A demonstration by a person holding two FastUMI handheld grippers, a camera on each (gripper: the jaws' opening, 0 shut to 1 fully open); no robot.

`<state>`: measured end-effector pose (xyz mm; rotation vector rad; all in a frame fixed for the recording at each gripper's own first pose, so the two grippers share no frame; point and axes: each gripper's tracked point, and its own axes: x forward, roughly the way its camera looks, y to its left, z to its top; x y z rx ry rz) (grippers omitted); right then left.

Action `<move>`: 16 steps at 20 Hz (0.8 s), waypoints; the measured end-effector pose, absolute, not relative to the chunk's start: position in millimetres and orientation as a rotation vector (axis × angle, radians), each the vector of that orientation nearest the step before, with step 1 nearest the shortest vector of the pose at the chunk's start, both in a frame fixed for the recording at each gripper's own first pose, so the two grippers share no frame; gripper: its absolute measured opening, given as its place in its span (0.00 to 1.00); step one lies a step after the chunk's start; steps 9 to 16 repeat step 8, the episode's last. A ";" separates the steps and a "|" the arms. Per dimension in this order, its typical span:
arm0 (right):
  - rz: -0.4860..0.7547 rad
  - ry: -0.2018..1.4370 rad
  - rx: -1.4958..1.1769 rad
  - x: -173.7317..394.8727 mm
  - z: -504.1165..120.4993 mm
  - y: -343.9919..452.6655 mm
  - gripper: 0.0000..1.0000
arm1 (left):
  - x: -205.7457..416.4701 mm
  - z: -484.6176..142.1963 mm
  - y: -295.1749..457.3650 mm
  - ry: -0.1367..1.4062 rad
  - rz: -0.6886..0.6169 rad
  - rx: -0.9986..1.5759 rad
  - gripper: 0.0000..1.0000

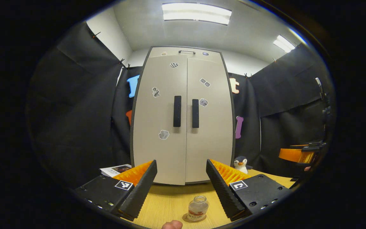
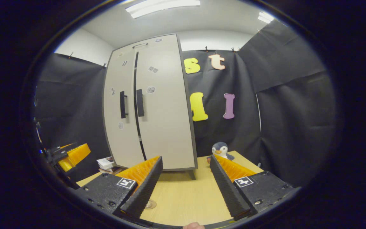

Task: Grasp the bottle in the cabinet with the left hand and place it on the coaster, then close the right door with the right hand and the left door with the left hand.

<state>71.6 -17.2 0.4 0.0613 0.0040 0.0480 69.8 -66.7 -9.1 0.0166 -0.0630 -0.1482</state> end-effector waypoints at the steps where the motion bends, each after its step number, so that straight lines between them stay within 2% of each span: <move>1: 0.049 0.003 0.059 71.4 0.8 -16.4 0.98 | 69.5 -7.3 -65.6 -0.065 -0.147 0.011 0.95; 2: 0.050 0.002 0.060 71.6 1.9 -16.5 0.94 | 69.8 -7.2 -65.3 -0.066 -0.146 0.007 0.94; 3: 0.051 0.003 0.061 71.6 -0.2 -16.8 0.98 | 69.6 -6.9 -64.3 -0.066 -0.145 0.005 0.94; 4: 0.051 0.008 0.063 72.0 -0.7 -16.5 0.94 | 69.3 -7.0 -63.0 -0.064 -0.144 0.005 0.94; 5: 0.051 0.011 0.064 70.2 -2.3 -15.6 0.98 | 68.4 -8.2 -62.9 -0.062 -0.144 0.006 0.94; 6: 0.049 0.013 0.060 70.6 -2.5 -15.7 0.98 | 67.9 -8.4 -62.6 -0.058 -0.146 0.008 0.99; 7: 0.046 0.012 0.053 69.5 -2.3 -15.0 0.98 | 66.5 -8.8 -62.6 -0.057 -0.145 0.009 0.95; 8: 0.047 0.009 0.047 69.2 -1.2 -13.9 0.94 | 66.3 -7.8 -61.7 -0.058 -0.144 0.009 0.95; 16: 0.047 0.009 0.047 69.2 -1.2 -13.9 0.94 | 66.3 -7.8 -61.7 -0.058 -0.144 0.009 0.95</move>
